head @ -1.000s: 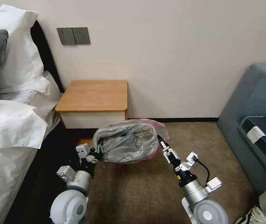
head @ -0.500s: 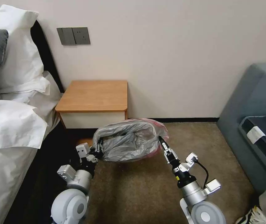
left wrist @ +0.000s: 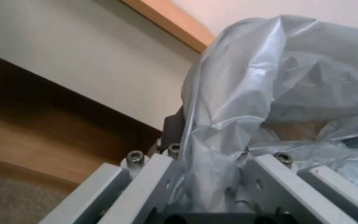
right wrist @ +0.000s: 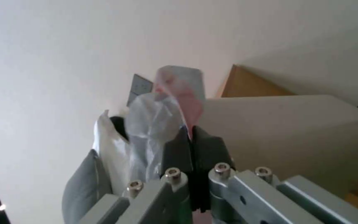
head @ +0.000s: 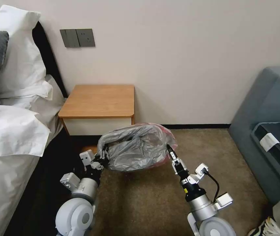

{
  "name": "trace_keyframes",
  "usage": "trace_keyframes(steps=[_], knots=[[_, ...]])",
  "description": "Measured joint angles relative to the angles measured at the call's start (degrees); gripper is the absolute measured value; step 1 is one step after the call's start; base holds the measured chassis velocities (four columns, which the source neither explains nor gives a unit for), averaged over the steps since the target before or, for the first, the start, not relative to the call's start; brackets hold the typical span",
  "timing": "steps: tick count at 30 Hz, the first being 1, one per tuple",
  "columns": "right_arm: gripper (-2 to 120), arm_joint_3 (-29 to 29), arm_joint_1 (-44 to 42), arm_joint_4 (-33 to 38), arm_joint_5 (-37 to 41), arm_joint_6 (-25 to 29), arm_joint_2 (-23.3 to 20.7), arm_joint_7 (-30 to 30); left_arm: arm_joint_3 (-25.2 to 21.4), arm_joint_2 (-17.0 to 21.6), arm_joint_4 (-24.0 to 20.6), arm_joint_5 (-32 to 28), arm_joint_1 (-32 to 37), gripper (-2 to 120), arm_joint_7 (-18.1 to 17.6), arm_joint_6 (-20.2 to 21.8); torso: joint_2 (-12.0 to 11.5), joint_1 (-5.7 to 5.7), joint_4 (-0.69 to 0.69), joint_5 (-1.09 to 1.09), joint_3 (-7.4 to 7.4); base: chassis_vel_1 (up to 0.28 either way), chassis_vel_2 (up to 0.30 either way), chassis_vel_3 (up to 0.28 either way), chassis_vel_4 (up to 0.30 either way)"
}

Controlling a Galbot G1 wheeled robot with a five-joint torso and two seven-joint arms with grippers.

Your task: Pick up the garbage bag from the table and place it over the trash can.

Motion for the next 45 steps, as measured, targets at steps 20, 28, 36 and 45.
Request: trace_keyframes(steps=[20,28,36,45], knots=[[3,2.49,3.7,-5.71,-5.88,2.78,-1.78,-0.38,-0.01,-0.14,-4.64,-6.86,3.0,3,-1.68,4.47,0.0,0.0,0.01,0.01,0.0,0.0,0.0,0.0,0.0],[35,4.78,-4.18,-1.26,-24.66,6.22,-2.04,-3.01,-0.6,0.03,-2.09,-5.94,1.72,3,-2.26,4.69,0.0,0.0,0.0,-0.01,0.0,0.0,0.0,0.0,0.0],[64,5.02,-0.43,-0.72,-18.95,7.35,-2.36,-5.09,-0.54,-0.05,-2.0,-5.99,1.98,3,-2.07,4.7,0.0,0.0,0.01,0.0,0.0,0.0,0.0,0.0,0.0],[94,5.14,6.25,-4.08,-5.87,4.57,-3.15,-4.87,-0.56,0.3,-2.39,-7.19,2.08,3,-1.21,4.79,0.0,0.0,0.01,0.0,0.0,0.0,0.0,0.0,0.0]])
